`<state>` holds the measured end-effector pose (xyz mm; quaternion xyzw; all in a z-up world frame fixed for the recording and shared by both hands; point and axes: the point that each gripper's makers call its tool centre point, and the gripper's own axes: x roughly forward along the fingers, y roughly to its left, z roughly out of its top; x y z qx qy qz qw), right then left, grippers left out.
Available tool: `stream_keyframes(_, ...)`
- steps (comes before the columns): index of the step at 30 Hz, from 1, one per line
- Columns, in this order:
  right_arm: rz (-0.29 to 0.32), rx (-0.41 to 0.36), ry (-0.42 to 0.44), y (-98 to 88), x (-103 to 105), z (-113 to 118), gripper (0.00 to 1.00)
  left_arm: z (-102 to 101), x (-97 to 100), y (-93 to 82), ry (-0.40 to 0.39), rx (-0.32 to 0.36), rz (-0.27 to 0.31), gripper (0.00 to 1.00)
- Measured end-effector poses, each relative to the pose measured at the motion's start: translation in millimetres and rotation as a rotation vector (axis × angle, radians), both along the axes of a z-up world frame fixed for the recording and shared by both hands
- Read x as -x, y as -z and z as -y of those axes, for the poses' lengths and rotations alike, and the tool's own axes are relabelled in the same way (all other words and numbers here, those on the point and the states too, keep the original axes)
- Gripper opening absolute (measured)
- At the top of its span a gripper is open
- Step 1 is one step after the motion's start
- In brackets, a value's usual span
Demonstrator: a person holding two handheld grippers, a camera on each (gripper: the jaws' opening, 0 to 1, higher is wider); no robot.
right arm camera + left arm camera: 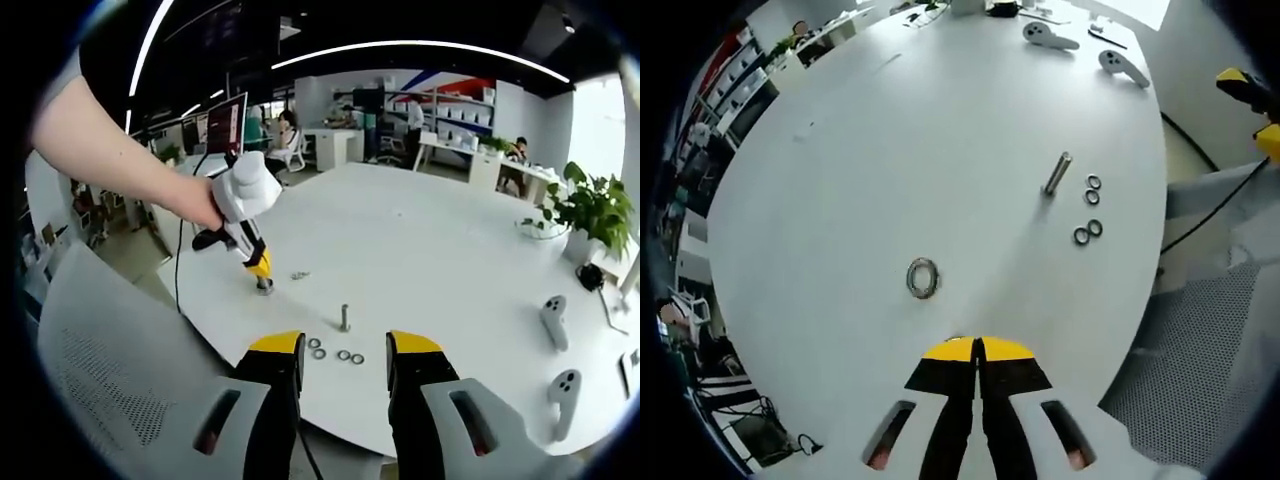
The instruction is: Place the washer onto the threaded stud by aligning its center hole with the stud, sliding it down to the base, and recovering from edge contact or off-axis alignment until the washer reaches the visible bottom stop.
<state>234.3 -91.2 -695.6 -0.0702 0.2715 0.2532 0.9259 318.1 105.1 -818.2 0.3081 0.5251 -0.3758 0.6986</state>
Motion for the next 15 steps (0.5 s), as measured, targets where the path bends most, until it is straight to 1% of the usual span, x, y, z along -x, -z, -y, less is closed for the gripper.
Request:
stream_keyframes(4,-0.004,0.001,-0.001,0.8,0,0,0.35,2,-2.9,-1.1,-0.002,0.007,0.019,0.00)
stream_keyframes(6,-0.005,0.002,-0.004,1.1,0,-1,0.35,4,-5.6,-3.5,0.004,0.010,0.044,0.00)
stream_keyframes(9,-0.006,0.002,-0.005,1.2,1,-1,0.35,6,-18.3,-6.7,0.016,0.016,0.104,0.00)
stream_keyframes(12,-0.007,0.002,-0.007,1.5,1,-1,0.34,5,-25.3,-8.4,-0.001,0.019,0.109,0.00)
stream_keyframes(15,-0.009,0.000,-0.008,1.4,1,-2,0.34,4,-37.1,-9.4,-0.017,0.018,0.136,0.00)
